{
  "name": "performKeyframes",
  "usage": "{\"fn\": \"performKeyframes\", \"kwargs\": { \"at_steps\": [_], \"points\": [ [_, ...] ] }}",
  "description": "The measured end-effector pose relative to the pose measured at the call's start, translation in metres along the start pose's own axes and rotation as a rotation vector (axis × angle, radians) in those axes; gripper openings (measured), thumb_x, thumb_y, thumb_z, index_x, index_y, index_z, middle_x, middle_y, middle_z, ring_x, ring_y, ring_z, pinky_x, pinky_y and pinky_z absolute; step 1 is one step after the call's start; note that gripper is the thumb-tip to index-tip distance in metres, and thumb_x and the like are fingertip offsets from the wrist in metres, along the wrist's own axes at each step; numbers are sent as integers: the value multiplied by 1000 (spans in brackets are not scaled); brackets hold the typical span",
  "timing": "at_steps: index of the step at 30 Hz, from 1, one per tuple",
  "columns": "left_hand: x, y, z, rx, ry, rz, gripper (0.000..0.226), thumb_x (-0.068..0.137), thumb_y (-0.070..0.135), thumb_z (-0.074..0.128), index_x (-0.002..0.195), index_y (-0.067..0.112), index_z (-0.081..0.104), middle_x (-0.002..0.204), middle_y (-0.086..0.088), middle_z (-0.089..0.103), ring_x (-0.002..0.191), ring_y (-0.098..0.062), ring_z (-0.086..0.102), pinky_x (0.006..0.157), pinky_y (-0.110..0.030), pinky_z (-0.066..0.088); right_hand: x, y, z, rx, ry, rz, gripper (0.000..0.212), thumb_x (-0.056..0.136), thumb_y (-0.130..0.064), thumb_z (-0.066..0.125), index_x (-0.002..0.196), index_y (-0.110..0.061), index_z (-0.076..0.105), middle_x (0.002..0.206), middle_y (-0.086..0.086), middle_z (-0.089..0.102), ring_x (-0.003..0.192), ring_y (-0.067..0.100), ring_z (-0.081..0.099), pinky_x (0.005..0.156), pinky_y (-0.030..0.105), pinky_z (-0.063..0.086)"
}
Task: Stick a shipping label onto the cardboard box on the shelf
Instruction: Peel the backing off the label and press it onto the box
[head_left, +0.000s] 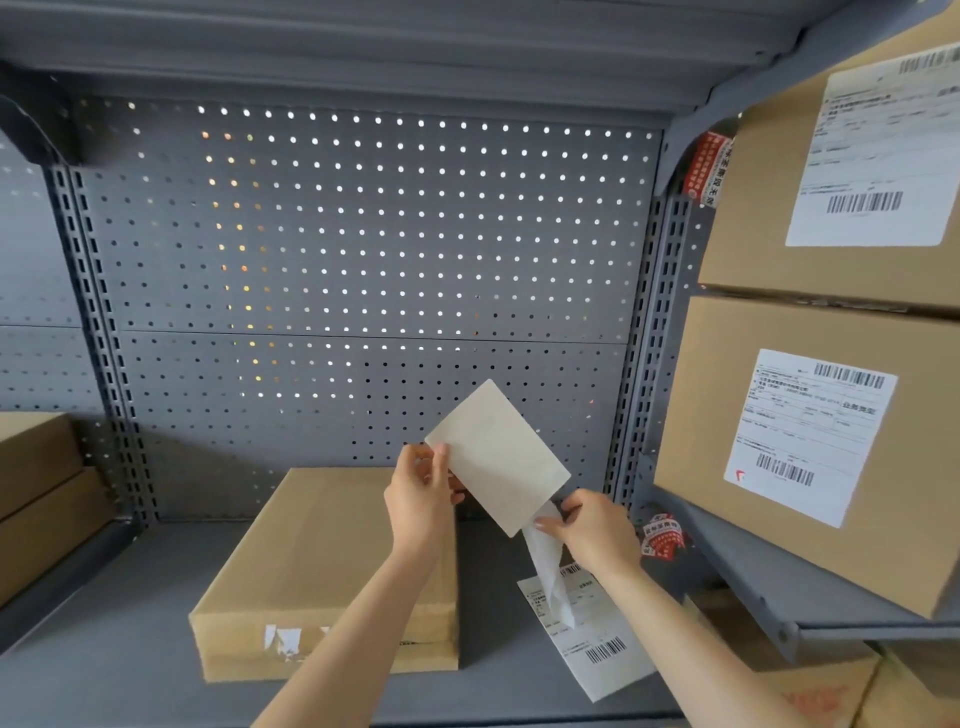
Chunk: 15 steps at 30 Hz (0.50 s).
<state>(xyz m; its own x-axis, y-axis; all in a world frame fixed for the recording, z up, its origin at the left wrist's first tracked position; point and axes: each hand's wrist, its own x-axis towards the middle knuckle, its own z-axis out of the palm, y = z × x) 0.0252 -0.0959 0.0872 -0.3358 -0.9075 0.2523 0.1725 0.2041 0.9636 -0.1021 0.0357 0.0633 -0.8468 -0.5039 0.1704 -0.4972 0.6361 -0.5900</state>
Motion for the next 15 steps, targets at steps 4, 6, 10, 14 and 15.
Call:
{"fn": "performKeyframes", "kwargs": {
  "at_steps": [4,6,10,14,15],
  "points": [
    [2,-1,-3,29,2,8,23,94,31,53,86,10,55,77,-6,65,64,-22,64,60,-33,58,3,-5,4,-23,-35,12,58,72,-63,67,111,-20,61,99,-1,70,91,20,66,69,31,51],
    [5,-1,-6,80,26,32,26,94,34,51,82,11,54,62,-5,61,51,-14,54,58,-33,52,3,-9,3,19,-32,19,54,74,-60,67,109,-20,63,102,0,70,96,22,65,69,30,47],
    [12,0,-14,138,66,65,32,93,39,50,82,9,55,48,-6,52,31,-6,39,39,-15,37,5,-26,-11,242,-8,38,29,83,-38,65,75,-11,67,67,2,65,66,21,65,56,26,42],
    [20,7,-22,95,76,77,31,93,38,51,81,10,53,46,-7,57,33,-10,45,36,-14,37,5,-61,-40,523,-127,159,19,83,-18,60,70,-7,67,52,1,56,47,12,47,45,21,35],
    [24,10,-26,75,71,90,28,93,37,52,81,12,52,46,-7,59,34,-12,48,37,-15,38,5,-70,-47,567,-133,175,20,84,-20,60,69,-8,67,53,2,57,48,13,48,47,22,36]
  ]
}}
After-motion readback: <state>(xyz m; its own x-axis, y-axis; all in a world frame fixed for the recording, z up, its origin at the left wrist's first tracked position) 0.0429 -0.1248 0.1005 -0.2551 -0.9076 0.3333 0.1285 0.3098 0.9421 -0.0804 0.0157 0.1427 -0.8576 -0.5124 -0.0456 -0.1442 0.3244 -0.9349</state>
